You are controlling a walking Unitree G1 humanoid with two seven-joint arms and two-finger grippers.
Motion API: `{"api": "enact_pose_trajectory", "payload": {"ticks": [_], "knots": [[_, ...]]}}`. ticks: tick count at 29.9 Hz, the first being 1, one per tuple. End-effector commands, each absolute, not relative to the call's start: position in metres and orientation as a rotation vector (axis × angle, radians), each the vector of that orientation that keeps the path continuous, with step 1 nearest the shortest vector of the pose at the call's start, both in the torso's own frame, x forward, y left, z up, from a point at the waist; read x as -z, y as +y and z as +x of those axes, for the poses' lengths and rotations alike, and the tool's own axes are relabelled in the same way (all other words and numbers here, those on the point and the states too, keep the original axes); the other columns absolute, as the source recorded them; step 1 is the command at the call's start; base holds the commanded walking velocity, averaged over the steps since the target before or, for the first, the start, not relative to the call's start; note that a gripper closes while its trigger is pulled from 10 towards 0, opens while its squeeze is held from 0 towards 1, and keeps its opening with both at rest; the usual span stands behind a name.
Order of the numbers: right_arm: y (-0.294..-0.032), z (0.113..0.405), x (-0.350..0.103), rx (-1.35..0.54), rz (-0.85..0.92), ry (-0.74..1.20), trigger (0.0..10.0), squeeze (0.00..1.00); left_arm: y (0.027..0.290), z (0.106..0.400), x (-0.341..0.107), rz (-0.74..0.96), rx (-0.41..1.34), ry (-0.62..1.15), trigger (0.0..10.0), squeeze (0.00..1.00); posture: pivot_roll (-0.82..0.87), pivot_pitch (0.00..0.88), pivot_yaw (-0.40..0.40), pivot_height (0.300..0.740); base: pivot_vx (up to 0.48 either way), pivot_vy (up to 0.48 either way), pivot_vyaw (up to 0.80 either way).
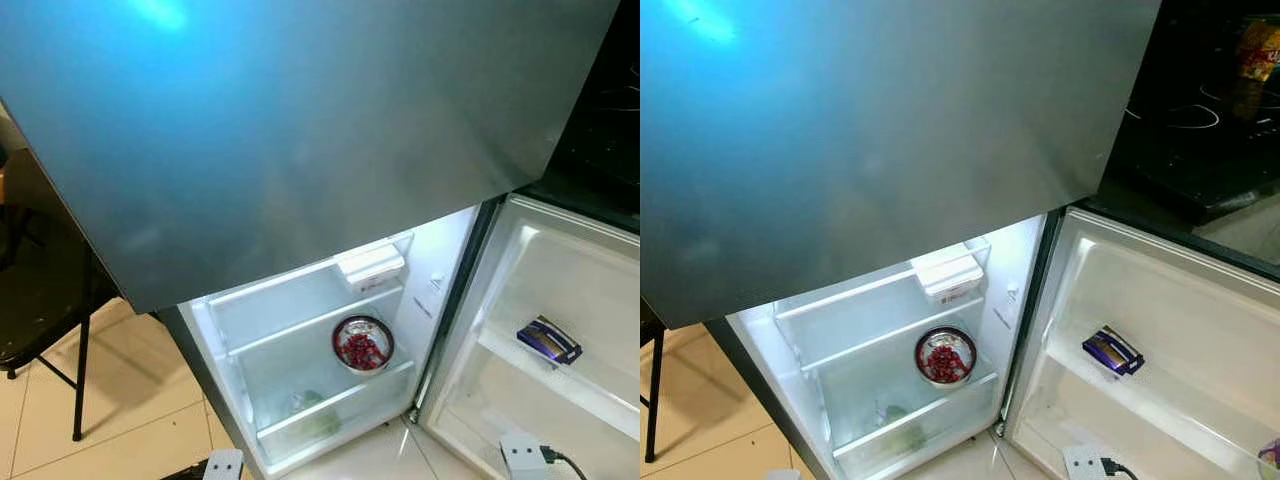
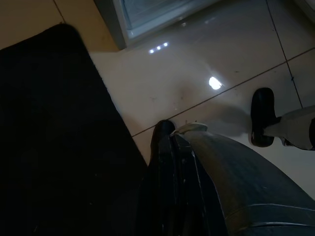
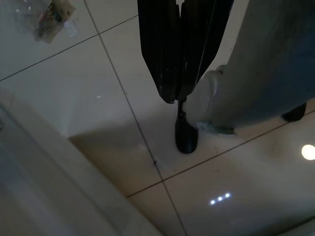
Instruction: Restocking fridge
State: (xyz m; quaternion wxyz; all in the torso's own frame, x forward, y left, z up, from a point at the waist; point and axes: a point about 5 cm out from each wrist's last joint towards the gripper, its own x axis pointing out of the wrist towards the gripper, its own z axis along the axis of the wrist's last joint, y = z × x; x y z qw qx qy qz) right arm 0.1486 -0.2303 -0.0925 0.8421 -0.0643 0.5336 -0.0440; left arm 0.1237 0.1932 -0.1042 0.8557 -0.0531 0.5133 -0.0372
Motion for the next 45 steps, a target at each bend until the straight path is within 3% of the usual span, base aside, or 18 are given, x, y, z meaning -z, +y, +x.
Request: {"api": "enact_pose_trajectory", "payload": {"ticks": [1, 5, 10, 45], "knots": [[-0.232, 0.145, 0.093, 0.092, -0.150, 1.132, 10.0, 0.00, 0.189, 0.119, 0.106, -0.107, 0.091, 1.095, 10.0, 0.00, 0.00, 0.000, -0.041, 0.740, -0.240, 0.000, 0.00], [-0.238, 0.140, 0.094, 0.096, -0.153, 1.141, 10.0, 0.00, 0.189, 0.119, 0.106, -0.102, 0.094, 1.097, 10.0, 0.00, 0.00, 0.000, -0.039, 0.740, -0.122, 0.000, 0.00], [-0.270, 0.126, 0.088, 0.133, -0.165, 1.156, 10.0, 0.00, 0.190, 0.120, 0.106, -0.089, 0.104, 1.096, 10.0, 0.00, -0.01, 0.000, -0.033, 0.740, -0.245, 0.000, 0.00], [-0.256, 0.132, 0.091, 0.112, -0.154, 1.150, 10.0, 0.00, 0.191, 0.120, 0.106, -0.080, 0.091, 1.106, 10.0, 0.00, -0.02, 0.000, -0.021, 0.740, -0.299, 0.000, 0.00]]}}
